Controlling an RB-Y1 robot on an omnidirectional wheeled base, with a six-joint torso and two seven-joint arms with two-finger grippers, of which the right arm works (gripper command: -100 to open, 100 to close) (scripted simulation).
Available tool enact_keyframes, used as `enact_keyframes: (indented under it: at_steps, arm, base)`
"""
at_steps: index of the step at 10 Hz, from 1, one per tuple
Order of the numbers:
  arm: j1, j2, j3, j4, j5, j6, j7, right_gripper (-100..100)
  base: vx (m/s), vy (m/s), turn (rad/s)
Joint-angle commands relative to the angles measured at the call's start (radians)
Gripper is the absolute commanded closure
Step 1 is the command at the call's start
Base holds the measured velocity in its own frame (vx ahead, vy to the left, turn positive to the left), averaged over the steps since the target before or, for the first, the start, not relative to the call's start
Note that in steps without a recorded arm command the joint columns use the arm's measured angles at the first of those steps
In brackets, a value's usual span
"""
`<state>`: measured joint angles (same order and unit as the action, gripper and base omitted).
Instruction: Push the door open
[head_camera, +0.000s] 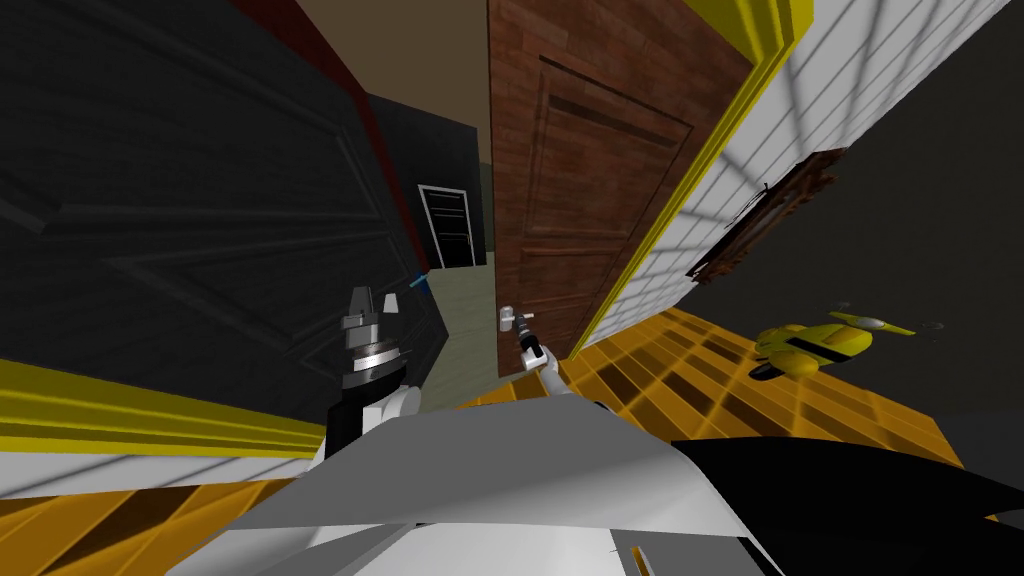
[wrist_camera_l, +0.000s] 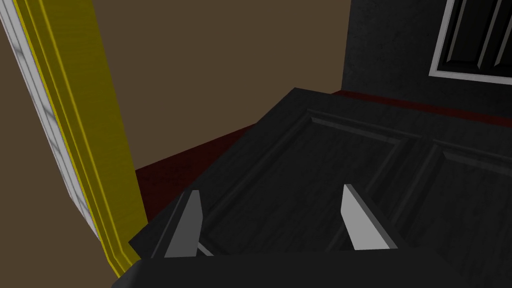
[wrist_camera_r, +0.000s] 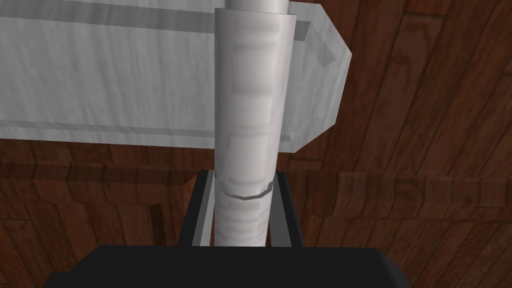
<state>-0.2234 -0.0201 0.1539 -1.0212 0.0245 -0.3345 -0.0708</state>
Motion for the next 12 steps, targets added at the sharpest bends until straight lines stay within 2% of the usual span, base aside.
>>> enact_keyframes:
  at_steps: [1,6,7,8,12]
  arm:
    - [-0.008,-0.014,-0.025,-0.006,-0.003,-0.001,0.007,100]
    - [-0.012,-0.038,-0.082,0.000,-0.011,0.000,0.023,100]
    - [-0.012,-0.038,-0.082,0.000,-0.011,0.000,0.023,100]
    - [-0.014,-0.045,-0.108,0.002,-0.014,0.000,0.030,100]
    - [-0.017,-0.052,-0.143,0.005,-0.020,0.001,0.039,100]
  base:
    - [0.150,0.104,-0.027]
    - [0.168,0.100,-0.069]
    - [0.102,0.095,-0.043]
    - [0.113,0.079,-0.089]
    - [0.117,0.104,-0.058]
